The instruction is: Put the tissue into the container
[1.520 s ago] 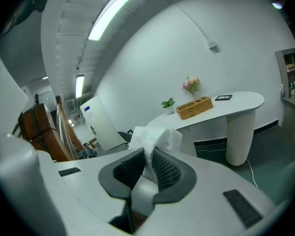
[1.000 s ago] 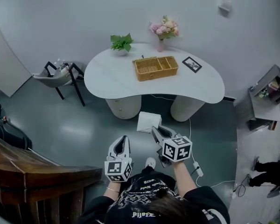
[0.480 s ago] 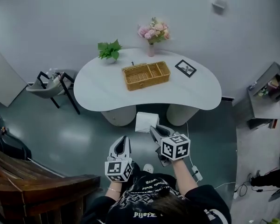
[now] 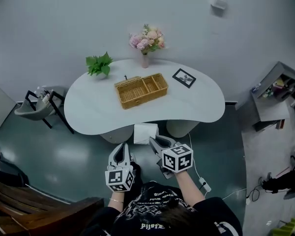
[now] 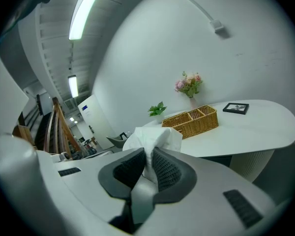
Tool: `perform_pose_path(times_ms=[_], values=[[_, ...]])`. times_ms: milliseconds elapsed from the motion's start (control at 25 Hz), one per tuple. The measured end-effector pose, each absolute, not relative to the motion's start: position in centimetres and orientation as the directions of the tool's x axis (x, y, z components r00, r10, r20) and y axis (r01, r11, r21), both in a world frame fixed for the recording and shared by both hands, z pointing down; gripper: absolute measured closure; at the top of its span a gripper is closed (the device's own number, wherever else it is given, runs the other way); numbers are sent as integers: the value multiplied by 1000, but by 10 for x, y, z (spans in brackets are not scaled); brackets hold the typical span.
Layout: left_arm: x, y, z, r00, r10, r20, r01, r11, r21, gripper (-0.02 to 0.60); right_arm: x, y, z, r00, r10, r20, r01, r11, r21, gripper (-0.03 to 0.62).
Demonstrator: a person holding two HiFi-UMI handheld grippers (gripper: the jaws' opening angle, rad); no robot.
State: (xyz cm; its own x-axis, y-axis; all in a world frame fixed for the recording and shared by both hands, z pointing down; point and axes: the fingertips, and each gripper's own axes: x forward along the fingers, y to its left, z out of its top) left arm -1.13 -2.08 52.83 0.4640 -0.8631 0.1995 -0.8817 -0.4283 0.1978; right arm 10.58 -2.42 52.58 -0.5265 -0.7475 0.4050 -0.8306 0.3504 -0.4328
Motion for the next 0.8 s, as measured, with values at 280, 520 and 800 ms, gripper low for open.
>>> perform_pose_path(times_ms=[280, 520, 800], values=[[-18, -96, 525, 483, -853, 198, -873, -450, 189, 555, 100, -93, 517, -509, -763, 399, -837, 332, -435, 517], [-33, -157, 531, 496, -842, 214, -865, -457, 207, 555, 90, -150, 517, -489, -767, 415, -848, 306, -433, 517], [-57, -214, 537, 502, -834, 229, -860, -453, 235, 555, 77, -201, 517, -459, -765, 452, -871, 285, -401, 517]])
